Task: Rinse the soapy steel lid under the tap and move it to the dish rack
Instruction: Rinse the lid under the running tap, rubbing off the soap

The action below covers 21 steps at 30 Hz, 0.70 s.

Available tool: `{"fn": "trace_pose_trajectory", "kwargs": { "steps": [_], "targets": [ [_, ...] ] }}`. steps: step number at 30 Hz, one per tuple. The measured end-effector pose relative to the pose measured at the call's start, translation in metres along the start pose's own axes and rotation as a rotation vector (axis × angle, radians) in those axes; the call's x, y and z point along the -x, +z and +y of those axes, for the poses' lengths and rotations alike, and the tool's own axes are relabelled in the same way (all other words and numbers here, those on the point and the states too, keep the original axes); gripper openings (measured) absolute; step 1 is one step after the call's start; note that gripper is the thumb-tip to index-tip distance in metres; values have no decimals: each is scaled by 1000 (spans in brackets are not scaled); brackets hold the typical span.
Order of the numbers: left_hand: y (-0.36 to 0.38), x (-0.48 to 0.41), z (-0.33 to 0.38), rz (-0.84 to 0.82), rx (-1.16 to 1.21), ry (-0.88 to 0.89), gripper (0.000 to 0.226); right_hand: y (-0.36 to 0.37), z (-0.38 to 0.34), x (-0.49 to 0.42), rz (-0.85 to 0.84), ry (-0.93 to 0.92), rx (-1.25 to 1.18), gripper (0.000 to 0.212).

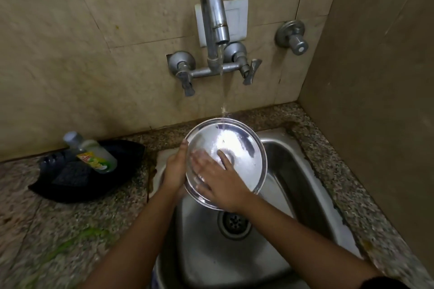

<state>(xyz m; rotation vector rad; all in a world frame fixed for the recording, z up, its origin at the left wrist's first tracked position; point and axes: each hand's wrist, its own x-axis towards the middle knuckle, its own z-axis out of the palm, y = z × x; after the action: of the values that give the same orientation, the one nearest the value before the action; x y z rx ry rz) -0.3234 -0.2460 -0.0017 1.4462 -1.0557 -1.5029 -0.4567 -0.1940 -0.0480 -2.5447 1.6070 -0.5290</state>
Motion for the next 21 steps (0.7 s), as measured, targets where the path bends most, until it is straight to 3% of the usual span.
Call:
{"fn": "trace_pose_trajectory", "kwargs": {
  "steps": [3, 6, 9, 12, 14, 16, 19, 21],
  "targets": [
    [-3, -3, 7, 62, -20, 60, 44, 7, 2, 30, -72, -233, 139, 65],
    [-16, -5, 12, 50, -81, 91, 39, 8, 33, 61, -71, -215, 237, 73],
    [-32, -5, 16, 2, -187, 26, 36, -7, 64, 81, -27, -143, 223, 60],
    [-39, -8, 9, -71, -164, -94, 28, -21, 78, 86, -32, -262, 199, 52],
    [-39, -8, 2, -37, -169, -284, 28, -31, 73, 80, 48, -252, 18, 38],
    [-42, -6, -6, -50, -142, -439, 31, -45, 63, 69, 174, -125, -233, 29],
    [-43, -2, -17, -190, 82, -446, 27, -66, 39, 49, 274, 206, -732, 11],
    [-36, 2, -18, -299, 120, -398, 35, -70, 34, 36, 311, 375, -971, 10]
  ]
}}
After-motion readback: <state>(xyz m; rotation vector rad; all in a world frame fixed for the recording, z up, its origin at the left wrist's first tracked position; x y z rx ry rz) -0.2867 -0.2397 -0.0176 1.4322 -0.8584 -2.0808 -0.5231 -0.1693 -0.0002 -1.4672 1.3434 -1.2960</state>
